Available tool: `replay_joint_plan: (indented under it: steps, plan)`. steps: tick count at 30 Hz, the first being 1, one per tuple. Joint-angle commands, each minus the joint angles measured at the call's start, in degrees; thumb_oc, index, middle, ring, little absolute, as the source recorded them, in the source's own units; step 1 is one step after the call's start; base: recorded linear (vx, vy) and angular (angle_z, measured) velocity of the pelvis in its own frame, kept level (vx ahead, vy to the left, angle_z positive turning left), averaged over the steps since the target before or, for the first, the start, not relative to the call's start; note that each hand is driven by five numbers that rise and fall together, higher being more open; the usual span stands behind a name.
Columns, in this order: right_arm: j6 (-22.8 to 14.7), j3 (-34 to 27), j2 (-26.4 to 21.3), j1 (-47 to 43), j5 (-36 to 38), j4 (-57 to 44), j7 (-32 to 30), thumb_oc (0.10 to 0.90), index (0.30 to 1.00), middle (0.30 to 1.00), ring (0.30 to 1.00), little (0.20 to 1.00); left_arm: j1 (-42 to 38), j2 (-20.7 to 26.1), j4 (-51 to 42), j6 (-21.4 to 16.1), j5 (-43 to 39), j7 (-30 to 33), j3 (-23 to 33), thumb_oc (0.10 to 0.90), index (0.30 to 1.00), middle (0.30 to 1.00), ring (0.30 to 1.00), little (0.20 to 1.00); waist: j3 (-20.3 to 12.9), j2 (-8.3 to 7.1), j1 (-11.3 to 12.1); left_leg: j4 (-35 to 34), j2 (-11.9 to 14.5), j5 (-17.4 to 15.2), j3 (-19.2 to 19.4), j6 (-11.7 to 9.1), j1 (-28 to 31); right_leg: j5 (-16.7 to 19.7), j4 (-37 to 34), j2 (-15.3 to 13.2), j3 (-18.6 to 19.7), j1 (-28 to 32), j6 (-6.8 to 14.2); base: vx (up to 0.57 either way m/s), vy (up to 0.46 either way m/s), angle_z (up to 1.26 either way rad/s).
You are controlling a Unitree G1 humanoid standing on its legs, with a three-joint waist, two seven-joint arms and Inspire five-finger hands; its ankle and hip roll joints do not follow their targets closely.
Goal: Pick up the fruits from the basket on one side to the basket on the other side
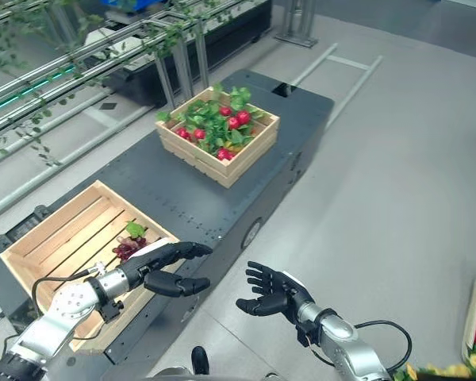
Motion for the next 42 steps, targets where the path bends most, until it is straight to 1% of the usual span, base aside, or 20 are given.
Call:
replay_joint_plan:
  steps: [1, 8, 11, 14, 15, 16, 18, 19, 21, 22, 23, 24, 28, 31, 32, 34, 35, 36, 40, 42]
  plan:
    - [-4.1, -2.1, 1.7, -0.9, 2.5, -4.6, -1.7, 0.800, 0.900, 0.900, 0.900, 0.900, -3.6, 0.7, -4.8, -5.8, -4.1, 0.3, 5.0, 0.800, 0.900, 0.900, 0.900, 0.900, -2.4, 0.37, 0.7, 0.2, -0.2, -4.6, -1.1, -3.6, 3.0, 6.8, 2.4, -3.6, -1.4, -4.3, 2.0, 0.04, 0.265, 0.18]
    - [-4.9, -3.0, 2.6, -1.0, 3.0, -5.8, -1.9, 0.800, 0.900, 0.900, 0.900, 0.900, -3.2, 0.3, -6.0, -6.1, -4.5, 1.0, 6.5, 0.800, 0.900, 0.900, 0.900, 0.900, -1.4, 0.66, 1.8, 0.2, -2.5, -5.7, -2.3, -1.5, 3.0, 9.7, 8.9, -7.9, -0.8, -6.9, 3.0, 0.03, 0.252, 0.15]
    - [-5.6, -3.4, 2.4, -0.6, 4.0, -6.6, -0.6, 0.800, 0.900, 0.900, 0.900, 0.900, -3.4, -0.4, -5.9, -7.2, -4.7, 3.5, 6.2, 0.800, 0.900, 0.900, 0.900, 0.900, -0.3, 0.94, 1.3, 0.2, -3.8, -5.7, -4.8, 0.3, 3.1, 10.5, 21.9, -10.1, 3.3, -11.0, 3.0, 0.02, 0.219, 0.22]
    - [-6.3, -3.5, 2.2, 0.0, 4.7, -7.0, 0.5, 0.800, 0.900, 0.900, 0.900, 0.900, -3.7, -0.7, -6.0, -7.7, -5.5, 4.7, 6.1, 0.800, 0.900, 0.900, 0.900, 0.900, 0.6, 0.87, 0.5, 0.2, -4.7, -5.8, -7.3, 1.2, 3.3, 10.8, 28.5, -9.7, 7.7, -14.7, 2.8, -0.02, 0.041, 0.41]
    - [-7.2, -3.8, 2.0, 1.5, 5.2, -7.7, 0.3, 0.800, 0.900, 0.900, 0.900, 0.900, -4.1, -1.0, -6.3, -7.8, -5.7, 3.7, 5.6, 0.800, 0.900, 0.900, 0.900, 0.900, 0.9, 0.58, -1.1, 0.2, -4.9, -4.9, -10.7, 1.4, 2.8, 10.4, 25.8, -4.9, 11.4, -16.6, 1.2, -0.01, -0.151, 0.52]
    - [-7.3, -3.9, 1.7, 2.0, 5.5, -8.1, 1.1, 0.800, 0.900, 0.900, 0.900, 0.900, -3.9, -0.9, -6.4, -8.1, -5.9, 4.0, 5.1, 0.800, 0.900, 0.900, 0.900, 0.900, 1.0, 0.16, -1.9, 0.2, -5.3, -5.1, -12.5, 1.3, 3.1, 10.5, 22.0, -3.0, 13.5, -16.7, 1.2, 0.00, -0.181, 0.68]
    - [-7.4, -4.1, 1.1, 2.6, 6.0, -8.8, 2.0, 0.800, 0.900, 0.900, 0.900, 0.900, -3.9, -1.1, -6.7, -8.2, -5.8, 4.3, 4.6, 0.800, 0.900, 0.900, 0.900, 0.900, 0.9, -0.24, -2.6, 0.2, -5.3, -5.5, -13.8, 1.1, 3.2, 11.1, 15.4, -2.3, 15.8, -16.6, 1.3, 0.07, -0.193, 0.99]
    - [-7.9, -4.3, 0.8, 3.0, 5.9, -8.8, 2.9, 0.800, 0.900, 0.900, 0.900, 0.900, -4.3, -1.5, -6.7, -8.4, -5.2, 4.9, 3.4, 0.800, 0.900, 0.900, 0.900, 0.900, 0.9, -0.92, -3.3, 0.2, -5.5, -6.7, -14.8, 1.1, 3.2, 12.3, 6.1, -2.1, 19.1, -16.2, 1.8, 0.12, -0.316, 1.14]
    - [-8.0, -4.2, 0.7, 2.6, 6.1, -8.4, 3.8, 0.800, 0.900, 0.900, 0.900, 0.900, -5.0, -2.0, -6.3, -8.3, -5.1, 5.3, 2.5, 0.800, 0.900, 0.900, 0.900, 0.900, 0.9, -1.36, -3.8, 0.2, -5.6, -7.5, -15.4, 1.2, 3.4, 14.5, 1.1, -2.4, 21.3, -15.8, 2.7, 0.14, -0.303, 0.92]
    - [-8.0, -4.1, 0.7, 2.0, 6.3, -7.8, 3.8, 0.800, 0.900, 0.900, 0.900, 0.900, -5.5, -2.2, -5.4, -8.8, -5.3, 4.9, 1.7, 0.800, 0.900, 0.900, 0.900, 0.900, 0.8, -1.57, -4.3, 0.2, -5.3, -8.2, -16.3, 1.3, 4.0, 15.7, -2.4, -2.3, 24.4, -15.9, 3.3, 0.13, -0.254, 0.69]
    - [-8.0, -4.0, 0.8, 1.8, 6.3, -7.6, 3.7, 0.800, 0.900, 0.900, 0.900, 0.900, -5.5, -2.2, -5.2, -8.9, -5.2, 4.9, 1.6, 0.800, 0.900, 0.900, 0.900, 0.900, 0.9, -1.59, -4.3, 0.2, -5.2, -8.4, -16.4, 1.3, 4.2, 15.8, -2.3, -2.2, 24.8, -16.0, 3.3, 0.18, -0.420, 0.66]
    - [-8.3, -3.8, 1.2, 1.4, 5.8, -7.0, 3.7, 0.800, 0.900, 0.900, 0.900, 0.900, -5.2, -2.1, -4.9, -8.9, -5.9, 5.1, 1.5, 0.800, 0.900, 0.900, 0.900, 0.900, 0.8, -1.67, -4.2, 0.4, -4.4, -8.3, -16.6, 1.1, 4.4, 13.3, -0.9, -1.2, 24.8, -15.0, 3.4, 0.15, -0.378, 0.70]
    - [-8.0, -4.2, -0.1, 2.2, 7.6, -7.6, 4.6, 0.800, 0.900, 0.900, 0.900, 0.900, -3.1, -2.0, -6.0, -7.9, -6.7, 7.0, 1.5, 0.800, 0.900, 0.900, 0.900, 0.900, 0.8, -3.11, -4.3, 4.2, -2.9, -9.4, -16.6, 0.6, 4.4, 13.2, -1.7, 0.1, 24.5, -12.2, 3.6, 0.13, -0.334, 0.71]
    - [-7.8, -4.6, -1.3, 3.0, 7.2, -7.9, 5.0, 0.800, 0.900, 0.900, 0.900, 0.900, -2.2, -1.9, -6.7, -7.1, -5.7, 8.7, 2.5, 0.800, 0.900, 0.900, 0.900, 0.900, 0.3, -3.72, -4.1, 3.8, -0.6, -8.6, -14.6, -0.9, 5.1, 12.4, -4.0, 1.0, 22.4, -9.4, 2.4, 0.10, -0.216, 0.32]
    - [-6.9, -5.0, -1.8, 3.2, 7.7, -8.3, 4.4, 0.800, 0.900, 0.900, 0.900, 0.900, -2.5, -1.7, -6.4, -7.3, -5.3, 8.8, 2.4, 0.800, 0.900, 0.900, 0.900, 0.900, 0.0, -3.84, -4.2, 3.0, 0.6, -7.5, -12.6, -1.5, 5.2, 11.8, -4.9, 1.5, 21.1, -7.8, 1.9, 0.08, -0.147, 0.20]
    - [-7.0, -5.9, -2.4, 4.5, 8.8, -9.1, 3.7, 0.800, 0.900, 0.900, 0.900, 0.900, -2.8, -1.2, -6.3, -9.8, -5.4, 9.6, 2.7, 0.800, 0.900, 0.900, 0.900, 0.900, -0.4, -3.90, -4.8, 1.8, 2.1, -6.0, -8.2, -2.2, 5.0, 10.6, -4.9, 1.5, 18.5, -6.7, 1.4, 0.04, -0.127, 0.44]
    - [-8.3, -6.3, -1.8, 5.5, 9.1, -9.3, 2.0, 0.800, 0.900, 0.900, 0.900, 0.900, -3.7, -1.3, -6.2, -13.2, -2.8, 10.8, 2.7, 0.800, 0.900, 0.900, 0.900, 0.900, -0.5, -3.83, -5.4, 0.7, 2.7, -4.8, -5.1, -2.9, 4.3, 10.2, -4.9, 1.4, 16.0, -6.6, 1.2, -0.06, -0.042, 0.91]
    - [-9.6, -6.3, -1.3, 5.6, 9.1, -9.0, 0.9, 0.800, 0.900, 0.900, 0.900, 0.900, -5.4, -1.0, -6.7, -17.0, 1.5, 15.6, 2.9, 0.800, 0.900, 0.900, 0.900, 0.900, -0.2, -3.68, -5.6, 0.3, 3.1, -4.0, -4.4, -3.5, 3.1, 10.1, -4.9, 1.4, 14.7, -7.1, 0.9, -0.08, -0.012, 0.93]
    - [-11.0, -6.7, -0.6, 4.8, 9.5, -7.1, -0.1, 0.800, 0.900, 0.900, 0.900, 0.900, -6.6, -0.3, -8.2, -20.2, 4.8, 23.6, 6.5, 0.800, 0.900, 0.900, 0.900, 0.900, -0.1, -3.28, -5.2, 0.2, 3.0, -4.2, -6.5, -3.8, 1.7, 9.8, -4.9, 1.2, 14.3, -7.6, 0.8, -0.03, 0.057, 0.48]
    - [-10.7, -7.3, 0.8, 5.4, 10.0, -7.7, -0.3, 0.800, 0.900, 0.900, 0.900, 0.900, -5.5, 0.8, -9.7, -22.5, 8.8, 31.4, 11.0, 0.800, 0.900, 0.900, 0.900, 0.900, -0.6, -3.20, -4.9, 0.2, 2.2, -4.8, -7.7, -3.7, 1.5, 9.4, -4.9, 0.9, 14.5, -7.6, 0.9, 0.06, 0.093, 0.01]
